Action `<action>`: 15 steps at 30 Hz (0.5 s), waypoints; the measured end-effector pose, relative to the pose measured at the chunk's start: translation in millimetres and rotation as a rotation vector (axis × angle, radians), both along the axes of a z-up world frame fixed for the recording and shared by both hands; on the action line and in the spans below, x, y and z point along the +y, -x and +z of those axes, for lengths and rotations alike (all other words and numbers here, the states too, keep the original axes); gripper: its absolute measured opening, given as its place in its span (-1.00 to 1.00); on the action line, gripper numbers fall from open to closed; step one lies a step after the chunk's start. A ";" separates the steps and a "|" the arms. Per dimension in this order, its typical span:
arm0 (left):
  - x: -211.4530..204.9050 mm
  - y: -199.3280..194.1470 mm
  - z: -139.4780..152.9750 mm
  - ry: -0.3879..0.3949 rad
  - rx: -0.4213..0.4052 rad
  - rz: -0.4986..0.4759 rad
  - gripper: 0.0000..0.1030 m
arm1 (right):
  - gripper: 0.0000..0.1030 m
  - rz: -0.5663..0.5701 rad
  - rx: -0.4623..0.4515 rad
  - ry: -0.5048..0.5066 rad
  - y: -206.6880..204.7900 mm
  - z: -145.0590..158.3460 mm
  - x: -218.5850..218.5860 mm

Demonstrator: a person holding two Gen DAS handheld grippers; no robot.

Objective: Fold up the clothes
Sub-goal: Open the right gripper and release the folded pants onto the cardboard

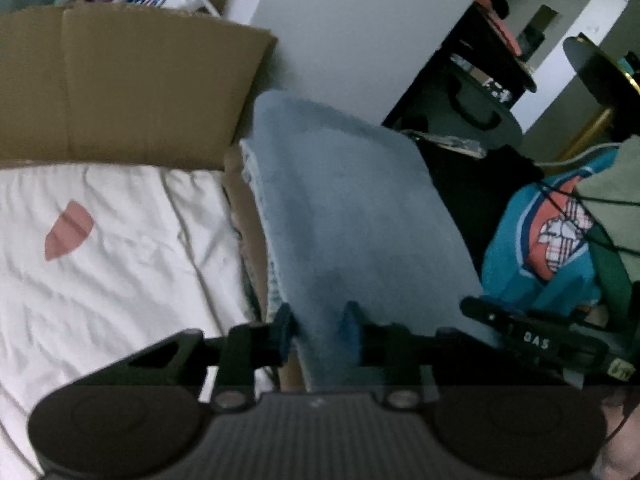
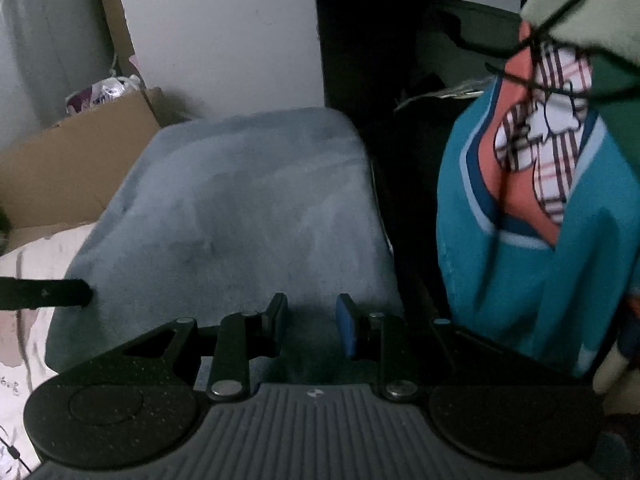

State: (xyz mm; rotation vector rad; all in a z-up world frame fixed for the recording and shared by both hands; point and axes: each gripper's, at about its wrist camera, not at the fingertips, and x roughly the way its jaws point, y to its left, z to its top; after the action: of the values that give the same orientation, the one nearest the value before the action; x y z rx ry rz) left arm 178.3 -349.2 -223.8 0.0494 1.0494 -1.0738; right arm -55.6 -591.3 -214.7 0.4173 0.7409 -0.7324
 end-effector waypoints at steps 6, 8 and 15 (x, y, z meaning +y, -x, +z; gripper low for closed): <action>8.0 11.1 -9.4 -0.009 0.038 0.009 -0.66 | -0.35 -0.022 -0.017 -0.040 13.4 -2.2 5.6; 9.2 9.9 -9.7 -0.008 0.039 0.003 -0.66 | -0.34 -0.050 -0.073 -0.095 23.0 1.4 3.9; 13.7 8.9 -2.5 0.000 0.034 -0.023 -0.66 | 0.18 -0.139 -0.193 -0.186 43.5 1.9 1.4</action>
State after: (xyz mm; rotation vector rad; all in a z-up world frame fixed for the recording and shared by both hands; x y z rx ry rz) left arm 169.4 -335.5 -226.2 0.0438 1.0817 -1.0988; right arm -99.1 -589.9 -212.9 0.7047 0.6035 -0.7439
